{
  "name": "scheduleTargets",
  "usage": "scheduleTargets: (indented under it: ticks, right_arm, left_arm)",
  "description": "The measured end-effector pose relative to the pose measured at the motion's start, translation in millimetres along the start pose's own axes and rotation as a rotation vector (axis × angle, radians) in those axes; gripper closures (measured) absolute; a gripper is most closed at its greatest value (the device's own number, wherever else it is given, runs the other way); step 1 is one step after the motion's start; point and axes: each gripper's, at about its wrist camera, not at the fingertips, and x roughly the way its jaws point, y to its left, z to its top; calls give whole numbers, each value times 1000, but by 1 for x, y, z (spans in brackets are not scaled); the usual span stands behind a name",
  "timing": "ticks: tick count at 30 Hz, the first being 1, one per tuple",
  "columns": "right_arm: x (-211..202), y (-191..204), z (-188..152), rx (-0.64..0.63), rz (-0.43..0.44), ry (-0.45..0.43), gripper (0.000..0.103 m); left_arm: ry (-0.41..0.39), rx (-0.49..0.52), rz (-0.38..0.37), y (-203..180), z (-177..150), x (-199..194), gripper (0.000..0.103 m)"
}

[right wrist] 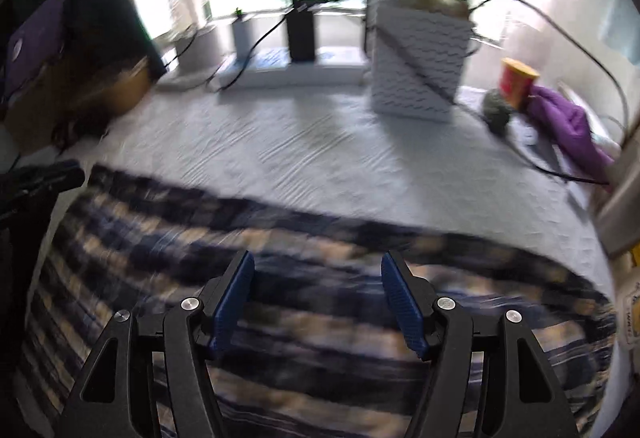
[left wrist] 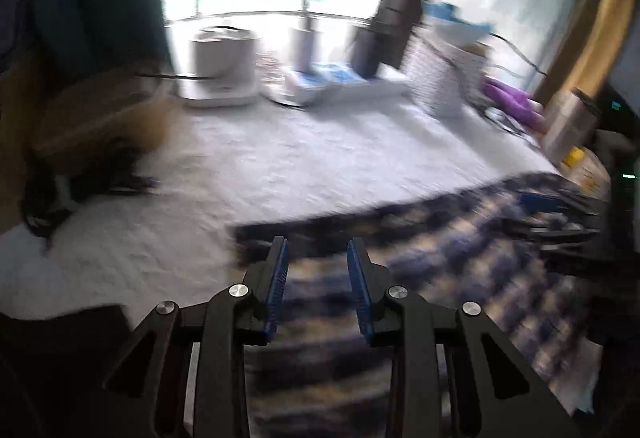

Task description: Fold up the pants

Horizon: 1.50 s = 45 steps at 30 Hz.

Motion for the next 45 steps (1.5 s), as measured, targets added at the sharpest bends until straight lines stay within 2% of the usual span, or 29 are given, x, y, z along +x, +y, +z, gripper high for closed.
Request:
scheduleTargets:
  ticks: [3,7,9,17,25,27,29,36,41,45]
  right_arm:
    - [11,2,-2,-10,-14,13,35]
    - [13,5,-4,-32,-30,7,33]
    - [17,7,-3,-48,-33,10,28]
    - [8,-1,-8,-1,-29,-12,27]
    - [-30,-5,-51,-7,-59,-10,27]
    - [-34,-5,-65,-20,-53,13,19]
    - [-34,-6,-80,-33,-52,32,17]
    - [-53,-10,-107,-1,-42,0,14]
    - [-64,-12,-127,28,-38,-24,14]
    - [-71,-7,-138,2,-55,-23,14]
  left_arm:
    - [47,30,-66,-15,-6,12,73]
    - [137,54,-46,-25,-13,35,73]
    - [121,73,-32,-26,-13,36,73]
    - [88,101,50,-25,-1,49,73]
    - [103,37,75,-9,13,52,73]
    - [108,29,84,-9,12,51,73]
    - [124,20,93,-9,12,47,73]
    - [81,-10,105,-9,-2,5,73]
    - [86,24,81,-28,-34,-26,73]
    - [125,22,57,-45,-65,-37,73]
